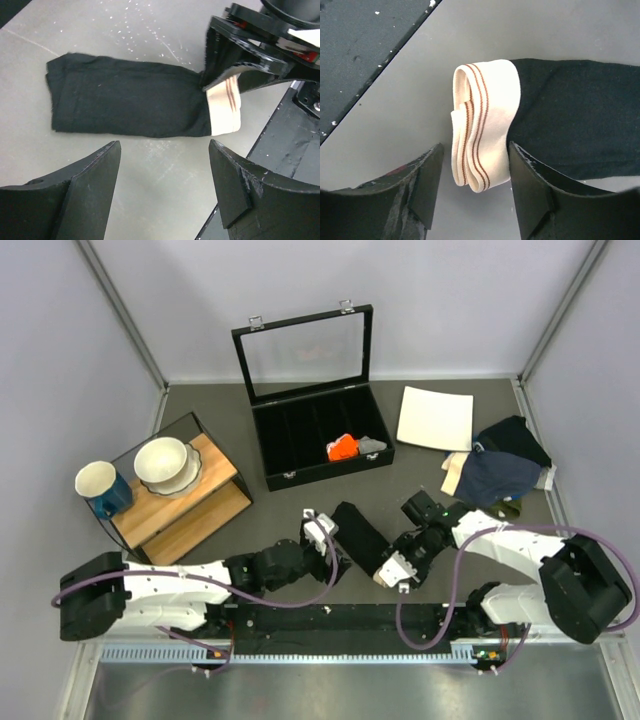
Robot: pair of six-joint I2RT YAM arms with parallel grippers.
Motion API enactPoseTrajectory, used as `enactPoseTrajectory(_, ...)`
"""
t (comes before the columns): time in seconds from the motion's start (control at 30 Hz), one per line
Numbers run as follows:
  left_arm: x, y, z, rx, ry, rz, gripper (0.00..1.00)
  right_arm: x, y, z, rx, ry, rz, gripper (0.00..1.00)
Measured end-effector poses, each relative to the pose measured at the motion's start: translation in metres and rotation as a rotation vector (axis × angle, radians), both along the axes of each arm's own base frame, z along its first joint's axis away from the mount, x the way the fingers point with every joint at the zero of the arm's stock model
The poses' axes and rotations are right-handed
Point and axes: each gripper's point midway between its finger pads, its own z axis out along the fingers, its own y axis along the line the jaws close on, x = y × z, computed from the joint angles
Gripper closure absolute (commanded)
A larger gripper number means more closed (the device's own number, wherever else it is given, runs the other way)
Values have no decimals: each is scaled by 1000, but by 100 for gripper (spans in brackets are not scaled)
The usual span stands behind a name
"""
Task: Roll the underwear
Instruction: Roll the underwear to the center of the board.
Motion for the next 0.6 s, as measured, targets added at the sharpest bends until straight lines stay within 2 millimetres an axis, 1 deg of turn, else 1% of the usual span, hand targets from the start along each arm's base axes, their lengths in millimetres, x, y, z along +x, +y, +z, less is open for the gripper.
enactPoseTrajectory(0.03,3,2,-2,-2,21,14,25,-1,-1,-1,-7,3,1,52)
enactPoseTrajectory(0.07,5,4,-3,-2,32,21,25,-2,-1,-2,-12,8,0,57)
enactPoseTrajectory(0.13,6,5,-6,-2,53,22,25,-2,-1,-3,-24,17,-4,62)
enactPoseTrajectory(0.17,5,5,-6,0,57,13,25,-2,0,-3,-30,25,-8,67)
enactPoseTrajectory(0.23,-1,3,-4,5,41,-42,25,-1,2,-3,-36,36,-24,72)
enactPoseTrajectory(0.27,-4,2,0,4,22,-75,25,0,3,-3,-37,40,-31,76)
enactPoseTrajectory(0.4,-22,5,22,-28,-124,-241,23,2,6,2,-74,105,-68,81)
enactPoseTrajectory(0.47,-31,10,31,-58,-205,-307,24,-1,7,5,-114,176,-97,81)
enactPoseTrajectory(0.53,-38,13,34,-83,-258,-351,24,-6,7,8,-151,252,-129,82)
enactPoseTrajectory(0.6,-45,14,26,-87,-282,-393,25,-10,7,10,-189,320,-155,82)
